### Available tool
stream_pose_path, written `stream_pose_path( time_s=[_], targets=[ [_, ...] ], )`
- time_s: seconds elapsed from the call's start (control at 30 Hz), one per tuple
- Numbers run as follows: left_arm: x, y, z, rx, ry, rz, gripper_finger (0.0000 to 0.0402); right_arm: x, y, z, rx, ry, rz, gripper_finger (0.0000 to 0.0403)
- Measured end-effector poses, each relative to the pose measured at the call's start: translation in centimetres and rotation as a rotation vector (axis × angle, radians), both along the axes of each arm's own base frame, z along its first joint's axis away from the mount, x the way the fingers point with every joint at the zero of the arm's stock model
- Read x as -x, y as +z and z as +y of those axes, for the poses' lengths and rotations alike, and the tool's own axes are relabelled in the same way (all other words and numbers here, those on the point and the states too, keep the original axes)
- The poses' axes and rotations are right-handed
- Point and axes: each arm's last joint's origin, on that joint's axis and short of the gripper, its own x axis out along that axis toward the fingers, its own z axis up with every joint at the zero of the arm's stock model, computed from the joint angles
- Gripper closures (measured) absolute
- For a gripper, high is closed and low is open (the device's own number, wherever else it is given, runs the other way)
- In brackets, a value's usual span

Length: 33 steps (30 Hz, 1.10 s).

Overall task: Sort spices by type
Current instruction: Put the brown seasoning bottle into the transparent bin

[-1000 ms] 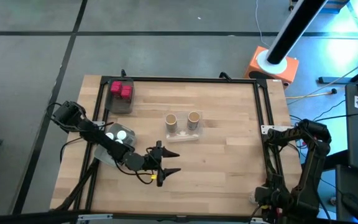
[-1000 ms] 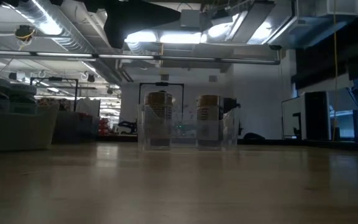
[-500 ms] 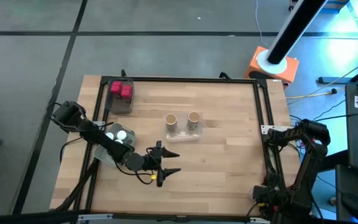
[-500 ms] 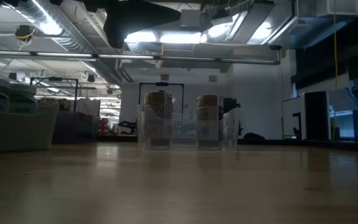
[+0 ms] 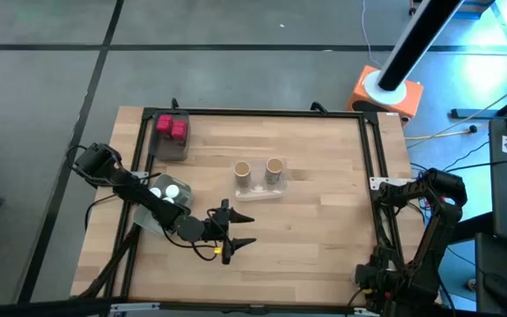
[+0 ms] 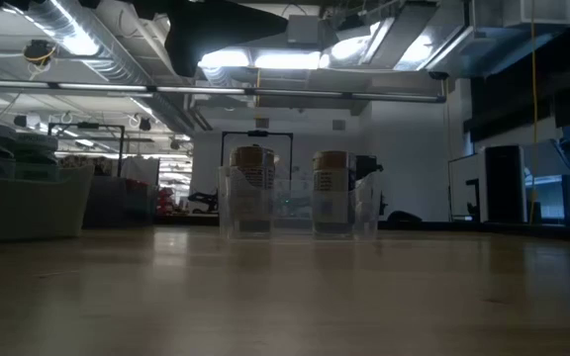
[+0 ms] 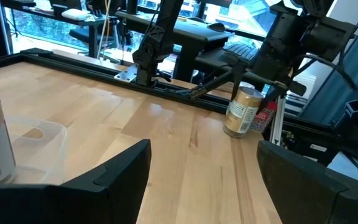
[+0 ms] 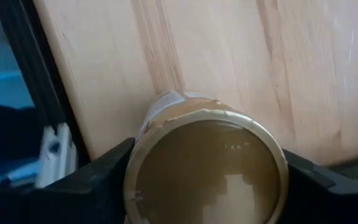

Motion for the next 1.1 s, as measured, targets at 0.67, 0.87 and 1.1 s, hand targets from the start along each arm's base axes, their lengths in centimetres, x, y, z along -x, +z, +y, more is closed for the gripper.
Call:
stream_pose_path(
  time_s=[0.67, 0.87, 1.1],
  targets=[
    [0.1, -0.6, 0.1, -0.005, 0.008, 0.057, 0.0125, -9.9, 5.0, -3.2, 0.148, 0.169, -0.284, 0.0119],
    [0.1, -0.7, 0.2, -0.021, 0.039, 0.064, 0.0125, -13.5, 5.5, -6.2, 0.232, 0.180, -0.299, 0.0119],
    [0.2, -0.8, 0.2, -0.032, 0.065, 0.070, 0.0125, -17.0, 5.6, -10.4, 0.349, 0.138, -0.296, 0.0119]
  ],
)
